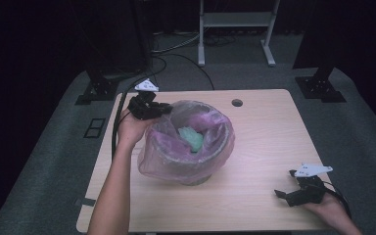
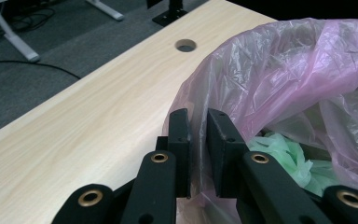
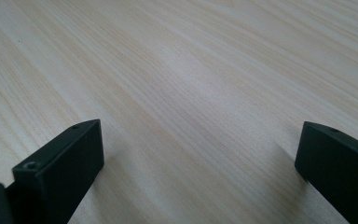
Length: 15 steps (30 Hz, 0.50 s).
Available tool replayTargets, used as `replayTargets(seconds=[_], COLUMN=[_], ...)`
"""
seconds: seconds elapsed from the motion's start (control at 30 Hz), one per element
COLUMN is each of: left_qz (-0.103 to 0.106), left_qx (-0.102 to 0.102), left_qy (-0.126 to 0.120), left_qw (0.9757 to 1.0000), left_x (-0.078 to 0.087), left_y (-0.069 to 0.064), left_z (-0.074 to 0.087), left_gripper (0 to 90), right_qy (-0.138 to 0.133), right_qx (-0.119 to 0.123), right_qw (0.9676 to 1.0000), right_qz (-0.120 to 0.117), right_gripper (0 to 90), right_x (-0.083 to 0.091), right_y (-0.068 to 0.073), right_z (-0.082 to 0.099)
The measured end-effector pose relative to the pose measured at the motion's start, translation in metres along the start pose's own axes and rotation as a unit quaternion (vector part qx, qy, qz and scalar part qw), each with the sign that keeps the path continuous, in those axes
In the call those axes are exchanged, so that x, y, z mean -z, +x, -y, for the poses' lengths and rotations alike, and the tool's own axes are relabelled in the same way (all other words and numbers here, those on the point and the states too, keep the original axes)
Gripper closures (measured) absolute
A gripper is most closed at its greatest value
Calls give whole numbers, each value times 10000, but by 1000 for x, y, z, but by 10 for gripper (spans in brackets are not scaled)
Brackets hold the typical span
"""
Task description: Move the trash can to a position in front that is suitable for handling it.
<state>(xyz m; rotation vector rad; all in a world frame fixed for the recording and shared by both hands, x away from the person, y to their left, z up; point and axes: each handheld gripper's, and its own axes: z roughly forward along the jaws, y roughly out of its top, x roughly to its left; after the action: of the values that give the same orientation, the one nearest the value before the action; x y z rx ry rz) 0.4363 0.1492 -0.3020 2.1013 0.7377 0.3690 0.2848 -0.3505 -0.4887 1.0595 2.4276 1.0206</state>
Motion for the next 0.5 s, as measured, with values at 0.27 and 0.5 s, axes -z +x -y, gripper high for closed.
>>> replayTargets(seconds=[0.27, 0.5], left_qz=[170, 343], left_qx=[-196, -314], left_qy=[73, 52], left_qw=[9996, 9989], left_x=[-8, -18], left_y=[-33, -61], left_z=[-7, -13], left_gripper=[800, 800], right_qy=[-1, -4], right_qx=[-46, -44], right_qw=[10000, 10000], right_qz=[29, 28], right_gripper=[0, 0], right_x=[0, 0], right_y=[0, 0], right_z=[0, 0])
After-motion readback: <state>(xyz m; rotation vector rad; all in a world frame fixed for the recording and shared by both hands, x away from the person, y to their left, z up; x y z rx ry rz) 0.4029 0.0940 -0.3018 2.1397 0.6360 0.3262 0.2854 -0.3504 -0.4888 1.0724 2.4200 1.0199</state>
